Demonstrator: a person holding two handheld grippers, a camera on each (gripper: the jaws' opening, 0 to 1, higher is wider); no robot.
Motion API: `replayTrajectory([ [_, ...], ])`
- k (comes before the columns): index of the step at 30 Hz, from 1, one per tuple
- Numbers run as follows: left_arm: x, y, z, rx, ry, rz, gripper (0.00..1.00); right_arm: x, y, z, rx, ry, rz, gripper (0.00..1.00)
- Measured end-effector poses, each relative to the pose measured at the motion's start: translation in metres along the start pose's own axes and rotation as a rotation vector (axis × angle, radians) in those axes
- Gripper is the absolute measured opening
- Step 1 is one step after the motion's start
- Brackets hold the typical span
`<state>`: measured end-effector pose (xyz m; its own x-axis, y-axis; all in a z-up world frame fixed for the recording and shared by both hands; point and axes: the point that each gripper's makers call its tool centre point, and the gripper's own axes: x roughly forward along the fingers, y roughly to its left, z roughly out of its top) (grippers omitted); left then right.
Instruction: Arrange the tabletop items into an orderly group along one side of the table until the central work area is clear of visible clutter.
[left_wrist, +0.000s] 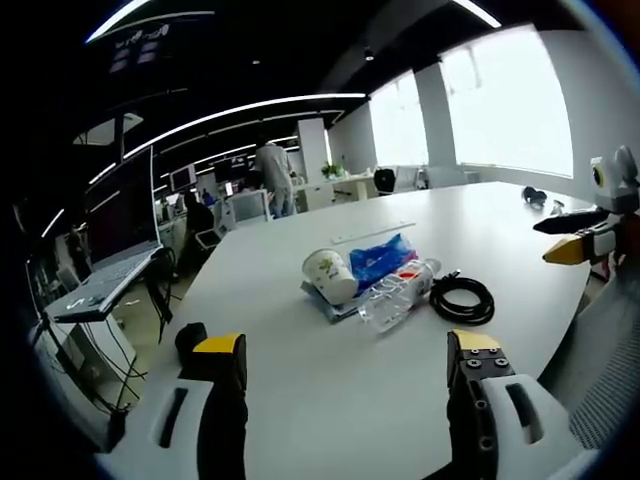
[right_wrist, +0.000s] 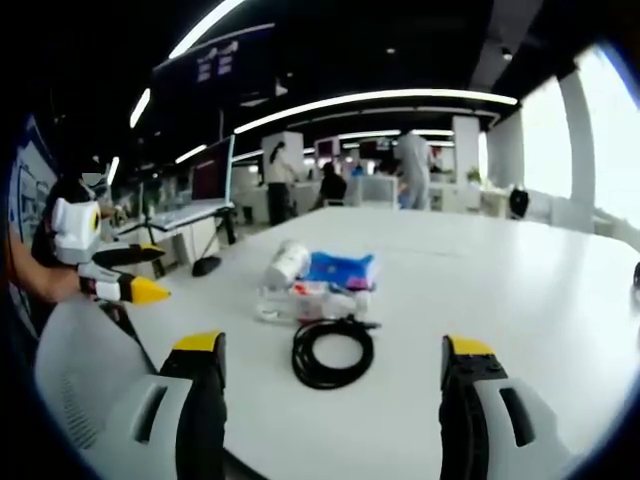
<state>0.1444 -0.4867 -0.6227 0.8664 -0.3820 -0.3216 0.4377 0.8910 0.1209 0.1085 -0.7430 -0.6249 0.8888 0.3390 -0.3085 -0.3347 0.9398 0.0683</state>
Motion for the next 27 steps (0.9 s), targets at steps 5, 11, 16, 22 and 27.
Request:
replayTrajectory([
  [5, -0.0002, 0.0005, 0.0005, 0.003, -0.001, 0.003, 0.81, -0.0005, -0.0016, 0.0011, 0.004, -0.008, -0.006, 0.87],
  [11, -0.0002, -0.0006, 0.0004, 0.006, -0.002, -0.002, 0.81, -0.0009, -0.0005, 0.0031, 0.007, -0.014, 0.0, 0.87],
  [16, -0.0005, -0.0005, 0.0011, 0.008, -0.006, -0.001, 0.81, 0.0, 0.0015, 0.0008, 0.009, -0.004, 0.016, 0.87],
  [22, -0.0005, 0.0006, 0.0003, 0.014, 0.0, 0.007, 0.8, -0.0001, 0.001, 0.002, 0.011, -0.011, 0.015, 0.86],
  [27, 0.0003, 0.0004, 0.0002, 0.012, -0.001, 0.005, 0.8, -0.0003, -0.0013, 0.0, 0.002, 0.001, 0.003, 0.86],
])
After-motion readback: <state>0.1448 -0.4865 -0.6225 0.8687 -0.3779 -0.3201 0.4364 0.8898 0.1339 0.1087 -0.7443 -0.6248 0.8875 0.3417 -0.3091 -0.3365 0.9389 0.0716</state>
